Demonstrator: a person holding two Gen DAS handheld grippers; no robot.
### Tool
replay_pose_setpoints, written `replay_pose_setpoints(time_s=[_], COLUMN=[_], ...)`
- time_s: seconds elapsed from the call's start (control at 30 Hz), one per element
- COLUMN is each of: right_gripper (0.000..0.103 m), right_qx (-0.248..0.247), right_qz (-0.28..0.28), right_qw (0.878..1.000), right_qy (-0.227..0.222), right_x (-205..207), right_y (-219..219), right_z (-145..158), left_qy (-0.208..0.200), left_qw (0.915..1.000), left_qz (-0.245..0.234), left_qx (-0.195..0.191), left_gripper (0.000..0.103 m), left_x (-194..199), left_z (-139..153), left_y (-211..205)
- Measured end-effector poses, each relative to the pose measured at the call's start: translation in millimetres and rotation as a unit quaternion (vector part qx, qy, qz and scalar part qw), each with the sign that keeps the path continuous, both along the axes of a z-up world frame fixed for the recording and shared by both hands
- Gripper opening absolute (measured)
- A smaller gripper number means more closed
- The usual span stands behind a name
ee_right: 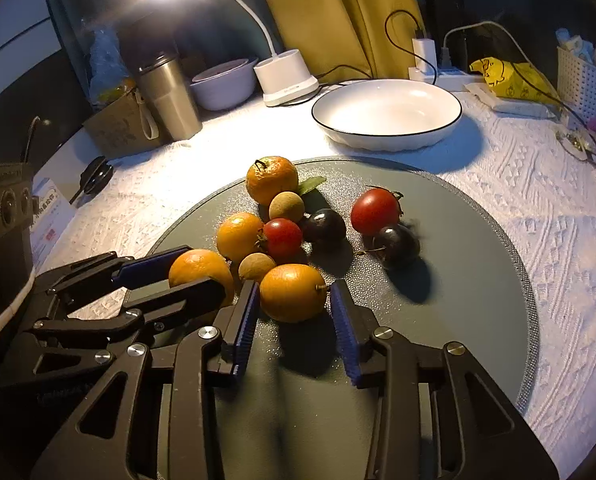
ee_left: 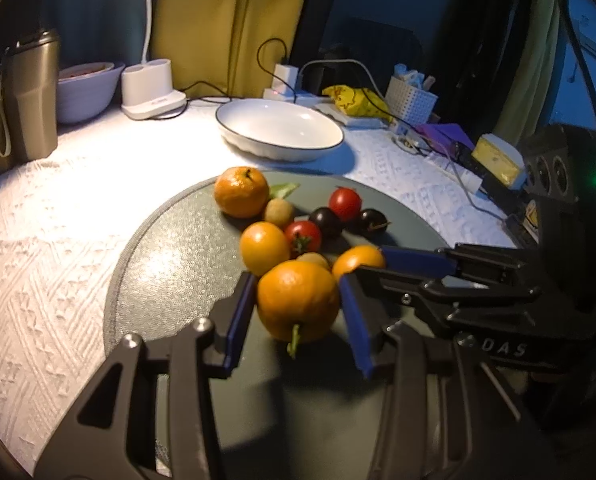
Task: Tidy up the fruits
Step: 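Grasp the large orange with the left tool while the right tool grasps a small orange, then carry both oranges up toward the white plate with both tools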
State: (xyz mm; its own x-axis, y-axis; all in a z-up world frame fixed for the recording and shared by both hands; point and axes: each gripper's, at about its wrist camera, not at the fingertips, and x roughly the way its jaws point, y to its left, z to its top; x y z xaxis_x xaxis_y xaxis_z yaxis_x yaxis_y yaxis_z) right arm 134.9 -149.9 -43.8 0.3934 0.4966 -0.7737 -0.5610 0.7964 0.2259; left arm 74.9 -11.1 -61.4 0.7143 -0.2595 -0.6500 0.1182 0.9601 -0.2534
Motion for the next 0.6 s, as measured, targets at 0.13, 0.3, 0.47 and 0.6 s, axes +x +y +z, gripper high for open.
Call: replay_pose_setpoints(time_s=[0.13, 0.3, 0.47, 0.6], right_gripper=[0.036, 0.036, 0.035, 0.035], right_qx=[-0.006, -0.006, -0.004, -0.002], right_qz=[0.002, 0.002, 0.003, 0.002], right_qw=[1.000, 1.000, 1.000, 0.999], right_qy=[-0.009, -0.013, -0.022, -0.033], right_x=[-6, -11, -18, -20], right_y=[0, -3, -3, -3], right_z=[4, 7, 15, 24], left_qy=[-0.008, -0.017, -0.027, -0.034], left_qw=[1.0000, 0.9999, 0.9996, 0.9993], left_qz=[0.001, 0.002, 0.006, 0.011], left_qx=[-0.001, -0.001, 0.002, 0.004], left_gripper=[0.044, 0.044, 0.044, 0.044], left_x=[-5, -10, -14, -16], left_z=[5, 11, 19, 25], left_y=[1, 2, 5, 8])
